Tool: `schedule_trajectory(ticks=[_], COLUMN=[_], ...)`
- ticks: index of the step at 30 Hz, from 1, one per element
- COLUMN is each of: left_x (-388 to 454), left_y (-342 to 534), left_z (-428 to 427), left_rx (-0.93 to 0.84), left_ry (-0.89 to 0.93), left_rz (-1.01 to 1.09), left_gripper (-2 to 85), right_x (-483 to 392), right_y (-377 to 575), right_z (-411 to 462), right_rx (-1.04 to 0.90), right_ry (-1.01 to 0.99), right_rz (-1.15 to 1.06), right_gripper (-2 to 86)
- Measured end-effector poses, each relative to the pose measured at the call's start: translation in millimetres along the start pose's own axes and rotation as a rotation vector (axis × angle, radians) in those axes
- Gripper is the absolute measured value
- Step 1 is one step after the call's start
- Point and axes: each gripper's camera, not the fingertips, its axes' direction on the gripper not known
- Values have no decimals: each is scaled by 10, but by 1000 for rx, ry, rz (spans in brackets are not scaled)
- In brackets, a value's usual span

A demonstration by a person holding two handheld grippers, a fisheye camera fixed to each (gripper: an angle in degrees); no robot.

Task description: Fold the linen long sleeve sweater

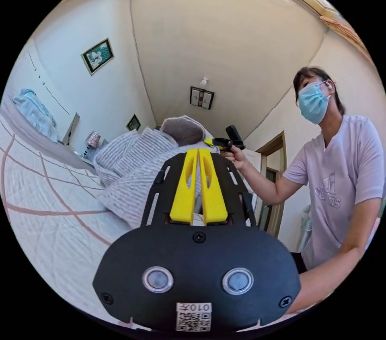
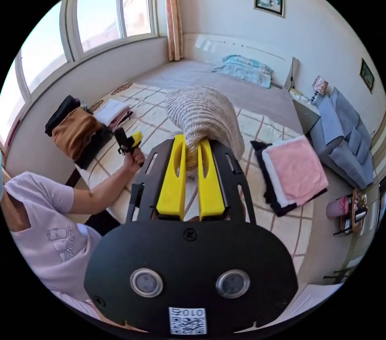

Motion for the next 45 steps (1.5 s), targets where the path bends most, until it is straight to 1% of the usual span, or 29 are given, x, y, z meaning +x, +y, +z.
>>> schedule_trajectory(ticks=[1,2,3,4,5,6,7,9,11,13,15,17,20,22,24,25,26,27,29,30,31,33,35,36,37,39,40,43,45], left_x=[147,429,664,762,941,1138,1246,1623,1842,2012,2130,2171,2225,2205,2149,2131,2070,1989,1935,1962,1978,2004,2017,2025,2033,2084,2097,2090,2033], left_y=[-36,-87,-124,-130,-122,-98,-79,71,190,262,269,170,-70,-158,-173,-159,-102,-11,117,166,187,275,352,408,434,503,504,348,55], left_z=[-22,-58,-76,-83,-76,-36,-5,168,218,195,206,254,379,451,469,479,533,624,715,705,690,592,500,453,433,382,383,541,806], left_rx=[-5,-19,-72,-105,-198,-321,-385,-671,-776,-752,-725,-698,-642,-640,-590,-587,-630,-725,-807,-802,-796,-769,-752,-751,-749,-720,-711,-730,-782], left_ry=[-44,-130,-184,-216,-283,-334,-366,-566,-675,-685,-699,-693,-633,-634,-612,-611,-631,-630,-596,-627,-645,-668,-691,-706,-711,-716,-714,-713,-742], left_rz=[-1,-25,-70,-105,-168,-184,-177,-145,-157,-196,-236,-252,-239,-264,-341,-355,-379,-405,-422,-405,-399,-408,-424,-433,-434,-424,-419,-356,-255], left_gripper=[0,1,2,3,6,11,15,45,84,117,150,167,175,179,179,176,171,162,146,135,129,108,94,86,82,69,67,59,55], right_x=[-59,-59,-15,64,105,154,140,65,-8,-58,-58,-91,-311,-599,-839,-984,-1042,-1116,-1074,-953,-797,-525,-211,25,273,615,807,1120,1216], right_y=[399,605,1033,1455,1647,1968,2177,2295,2270,2193,2137,2074,2032,2091,2179,2253,2293,2376,2472,2535,2619,2759,2899,2975,3032,3086,3086,2940,2814], right_z=[151,263,520,761,865,1026,1113,1146,1131,1026,926,845,806,874,970,1043,1078,1147,1269,1324,1326,1257,1156,1115,1109,1172,1275,1701,1978], right_rx=[-43,-75,-112,-106,-88,-35,13,50,55,95,135,162,153,135,125,117,114,108,58,40,62,124,191,218,230,235,221,139,84], right_ry=[-46,-75,-148,-259,-324,-433,-471,-434,-400,-383,-367,-392,-396,-432,-468,-492,-509,-539,-577,-622,-665,-669,-604,-540,-470,-379,-362,-411,-421], right_rz=[27,53,125,221,279,372,415,413,367,282,245,183,69,-43,-127,-172,-189,-211,-186,-156,-139,-94,-9,71,162,267,318,384,406], right_gripper=[58,58,58,59,60,60,61,60,60,58,57,56,58,58,59,60,61,62,70,77,81,86,98,110,120,132,138,137,117])
